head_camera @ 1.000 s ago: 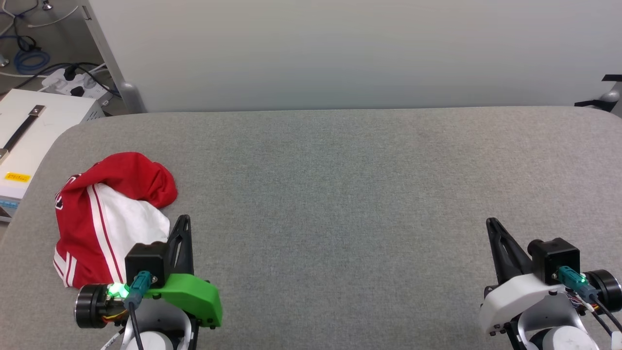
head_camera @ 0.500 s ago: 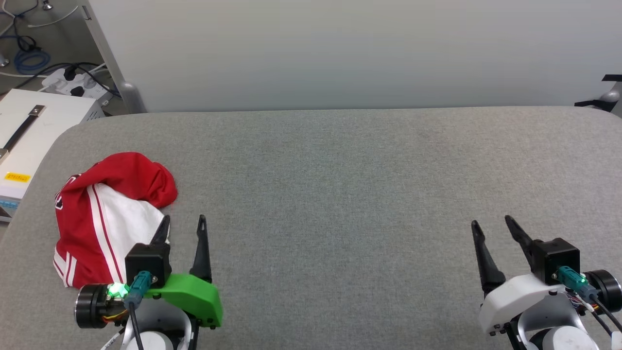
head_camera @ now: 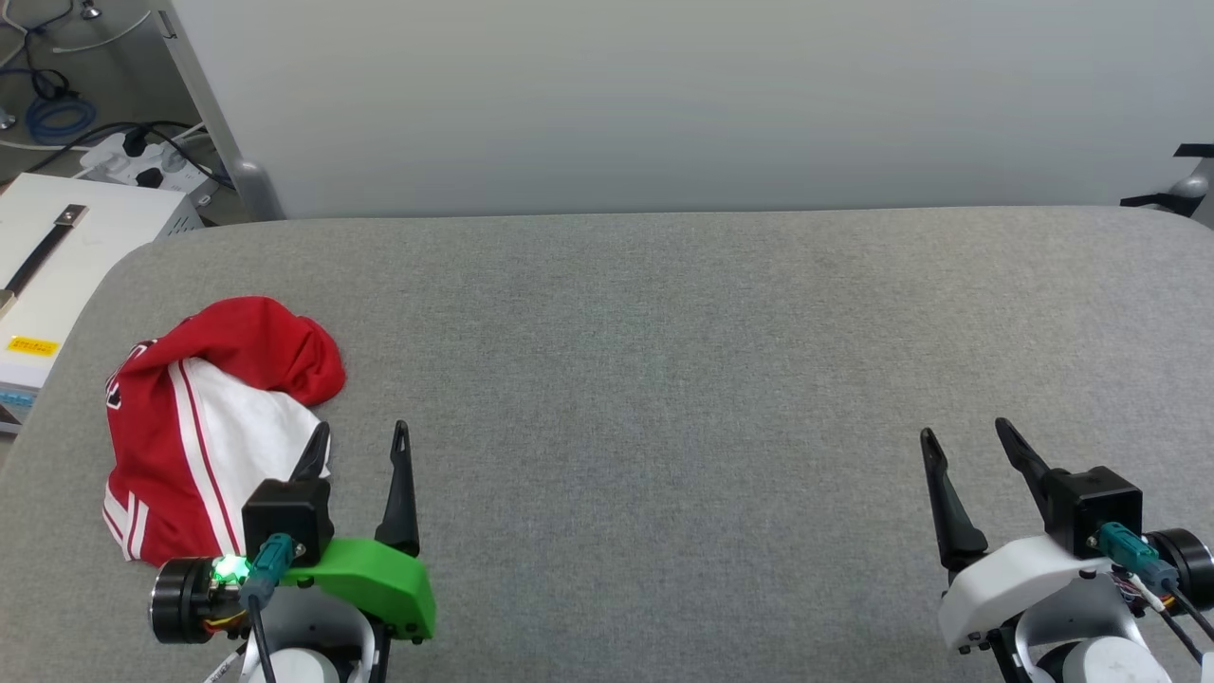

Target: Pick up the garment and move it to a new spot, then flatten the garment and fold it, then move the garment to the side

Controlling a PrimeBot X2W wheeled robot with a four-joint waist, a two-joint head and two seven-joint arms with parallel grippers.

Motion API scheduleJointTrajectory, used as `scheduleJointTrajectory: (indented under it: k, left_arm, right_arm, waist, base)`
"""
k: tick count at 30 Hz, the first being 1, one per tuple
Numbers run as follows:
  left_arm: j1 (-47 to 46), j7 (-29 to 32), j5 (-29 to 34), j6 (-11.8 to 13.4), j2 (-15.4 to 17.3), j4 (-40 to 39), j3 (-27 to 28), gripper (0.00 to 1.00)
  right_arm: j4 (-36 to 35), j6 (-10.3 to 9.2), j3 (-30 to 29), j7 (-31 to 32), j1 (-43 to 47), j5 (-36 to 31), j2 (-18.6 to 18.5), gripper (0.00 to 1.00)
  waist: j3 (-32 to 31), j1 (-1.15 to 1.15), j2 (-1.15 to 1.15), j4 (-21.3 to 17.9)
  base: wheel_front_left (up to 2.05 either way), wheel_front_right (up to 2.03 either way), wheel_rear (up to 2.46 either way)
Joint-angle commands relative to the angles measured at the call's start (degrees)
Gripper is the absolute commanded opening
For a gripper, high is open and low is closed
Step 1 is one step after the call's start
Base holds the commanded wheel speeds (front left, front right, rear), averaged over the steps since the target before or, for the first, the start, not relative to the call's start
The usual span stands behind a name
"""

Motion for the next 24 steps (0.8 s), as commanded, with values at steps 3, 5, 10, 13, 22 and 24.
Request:
scheduleJointTrajectory:
  k: [3,5,10,13,22,24]
  left_arm:
    - [0.4,-1.0,-0.6,0.0,0.0,0.3,-0.1,1.00]
    - [0.4,-1.2,-0.8,-0.1,0.0,0.4,-0.1,1.00]
    - [0.5,-1.8,-1.2,-0.2,-0.1,0.5,-0.2,1.00]
    - [0.6,-2.1,-1.5,-0.2,-0.1,0.5,-0.2,1.00]
    - [0.7,-3.2,-2.6,-0.5,-0.1,-0.7,-0.1,1.00]
    - [1.1,-3.8,-2.9,-0.7,-0.1,-0.6,-0.3,1.00]
  right_arm:
    - [0.3,-0.01,-0.2,-1.0,0.3,0.7,0.0,1.00]
    - [0.3,-0.01,-0.2,-1.2,0.4,0.9,0.0,1.00]
    - [0.2,-0.01,-0.5,-1.8,0.4,1.7,0.0,1.00]
    - [-0.3,-0.01,-0.3,-2.2,0.3,1.5,0.0,1.00]
    - [-2.1,-0.01,-0.7,-3.2,0.5,2.9,0.0,1.00]
    - [-2.0,-0.01,-0.8,-3.8,0.8,3.3,0.0,1.00]
  waist:
    - [0.0,0.00,0.00,0.0]
    - [0.0,0.00,0.00,0.0]
    - [0.1,0.00,0.00,0.1]
    - [0.1,0.00,0.00,0.1]
    - [0.1,0.00,0.00,0.2]
    - [0.0,0.00,0.00,0.2]
  base:
    - [0.00,0.00,0.00]
    - [0.00,0.00,0.00]
    - [0.00,0.00,0.00]
    - [0.00,0.00,0.00]
    - [0.00,0.00,0.00]
    - [0.00,0.00,0.00]
